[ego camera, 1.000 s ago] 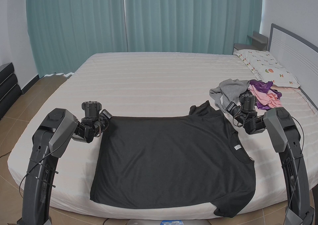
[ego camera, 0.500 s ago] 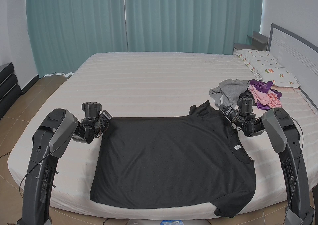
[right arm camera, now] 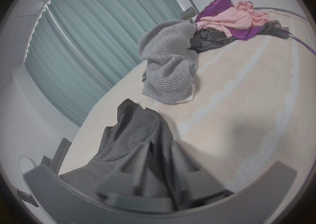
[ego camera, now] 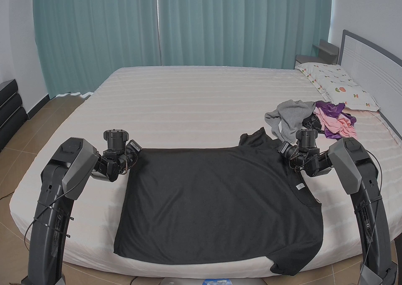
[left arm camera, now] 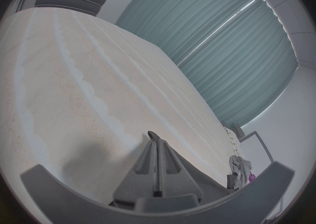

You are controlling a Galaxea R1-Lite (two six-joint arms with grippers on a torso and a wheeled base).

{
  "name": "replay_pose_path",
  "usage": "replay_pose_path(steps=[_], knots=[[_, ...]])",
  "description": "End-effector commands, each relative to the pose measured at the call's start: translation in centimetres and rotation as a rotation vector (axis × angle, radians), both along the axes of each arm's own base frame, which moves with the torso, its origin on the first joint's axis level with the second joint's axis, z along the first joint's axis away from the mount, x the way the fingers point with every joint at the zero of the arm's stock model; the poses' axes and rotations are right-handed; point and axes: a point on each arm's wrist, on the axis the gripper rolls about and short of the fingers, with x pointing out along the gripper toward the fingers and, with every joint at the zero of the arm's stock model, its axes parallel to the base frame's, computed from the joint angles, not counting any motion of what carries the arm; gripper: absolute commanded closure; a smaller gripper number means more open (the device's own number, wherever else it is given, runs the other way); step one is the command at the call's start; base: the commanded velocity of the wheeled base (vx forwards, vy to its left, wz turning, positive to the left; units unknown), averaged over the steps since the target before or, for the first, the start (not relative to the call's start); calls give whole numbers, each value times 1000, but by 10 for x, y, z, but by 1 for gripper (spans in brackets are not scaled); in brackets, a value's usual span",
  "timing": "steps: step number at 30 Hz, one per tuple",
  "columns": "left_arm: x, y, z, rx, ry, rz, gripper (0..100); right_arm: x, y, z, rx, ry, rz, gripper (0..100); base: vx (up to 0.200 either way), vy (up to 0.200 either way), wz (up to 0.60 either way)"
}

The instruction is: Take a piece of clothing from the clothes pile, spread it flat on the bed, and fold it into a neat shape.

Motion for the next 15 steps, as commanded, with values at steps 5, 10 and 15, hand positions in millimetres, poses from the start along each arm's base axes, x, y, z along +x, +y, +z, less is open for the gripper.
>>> replay_pose_path(steps=[5,10,15], knots=[[1,0,0,3,-9,1,100,4,-6,7,1,-37,-17,100,0,0,0],[2,1,3,3,-21,5,100,8,-10,15,1,-72,-41,100,0,0,0],[5,2,6,9,-52,28,100,13,-13,22,-3,-111,-64,100,0,0,0]])
